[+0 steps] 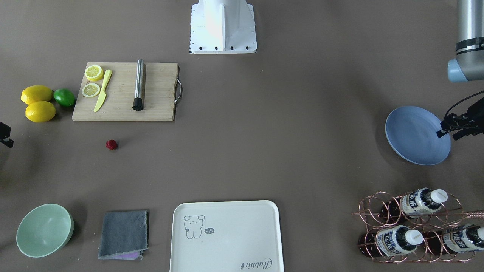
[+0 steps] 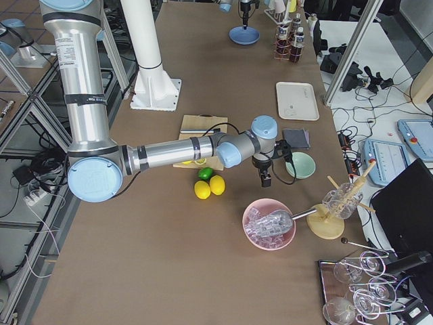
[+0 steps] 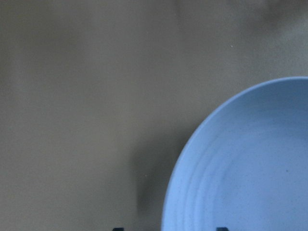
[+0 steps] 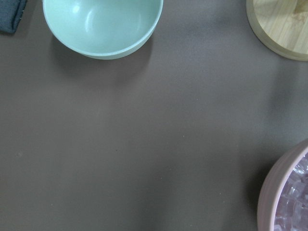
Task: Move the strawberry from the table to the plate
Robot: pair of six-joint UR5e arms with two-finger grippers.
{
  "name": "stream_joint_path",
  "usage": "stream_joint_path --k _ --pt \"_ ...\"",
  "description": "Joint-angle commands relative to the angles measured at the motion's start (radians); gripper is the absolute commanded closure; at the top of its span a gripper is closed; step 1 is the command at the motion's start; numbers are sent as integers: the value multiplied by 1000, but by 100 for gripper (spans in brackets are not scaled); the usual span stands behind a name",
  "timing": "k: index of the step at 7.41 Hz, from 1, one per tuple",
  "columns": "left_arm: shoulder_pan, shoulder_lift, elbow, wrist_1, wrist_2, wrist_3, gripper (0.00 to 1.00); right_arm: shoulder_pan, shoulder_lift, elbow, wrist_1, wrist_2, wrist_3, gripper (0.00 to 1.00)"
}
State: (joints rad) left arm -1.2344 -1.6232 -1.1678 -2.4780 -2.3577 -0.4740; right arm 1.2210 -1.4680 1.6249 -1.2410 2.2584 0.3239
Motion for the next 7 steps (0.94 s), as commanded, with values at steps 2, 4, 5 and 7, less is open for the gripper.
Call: stream_joint_path --k 2,4,5,7 --pt "6 -1 20 -21 0 2 66 -1 0 -4 0 -17 -2 0" --pt "6 -4 14 -21 -2 0 100 -1 0 -2 -2 -17 -2 0" --pt "4 -6 -4 -22 -12 -8 100 -1 0 -2 0 -17 -2 0" --pt "3 -1 -122 -22 -92 -157 100 -1 -2 3 -2 -16 -2 0"
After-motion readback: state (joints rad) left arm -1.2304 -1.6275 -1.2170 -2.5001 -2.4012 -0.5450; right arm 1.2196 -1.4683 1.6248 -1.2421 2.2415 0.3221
